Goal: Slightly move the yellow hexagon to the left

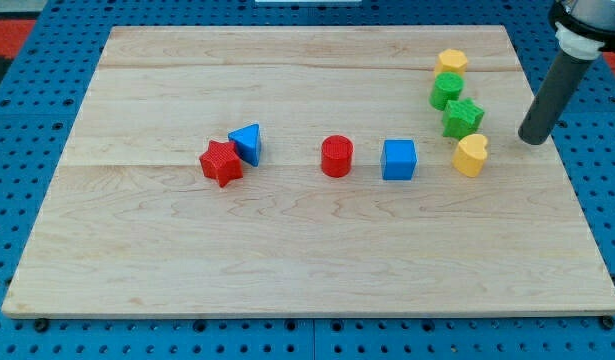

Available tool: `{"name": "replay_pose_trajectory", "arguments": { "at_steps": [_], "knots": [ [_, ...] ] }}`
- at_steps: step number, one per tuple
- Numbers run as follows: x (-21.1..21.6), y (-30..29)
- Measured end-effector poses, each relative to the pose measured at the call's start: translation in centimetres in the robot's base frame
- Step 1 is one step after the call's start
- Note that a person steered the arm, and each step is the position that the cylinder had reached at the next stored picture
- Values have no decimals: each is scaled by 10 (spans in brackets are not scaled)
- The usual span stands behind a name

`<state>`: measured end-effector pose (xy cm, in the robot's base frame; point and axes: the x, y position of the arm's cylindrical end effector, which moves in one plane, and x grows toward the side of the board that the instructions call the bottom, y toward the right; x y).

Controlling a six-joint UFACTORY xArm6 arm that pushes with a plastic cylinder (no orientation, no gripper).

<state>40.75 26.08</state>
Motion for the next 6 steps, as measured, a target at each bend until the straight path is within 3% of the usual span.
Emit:
{"name": "replay_pose_trajectory", "arguments": {
  "at_steps": [4,6],
  "knots": [
    [-106,-19],
    [-108,-52]
  ]
}}
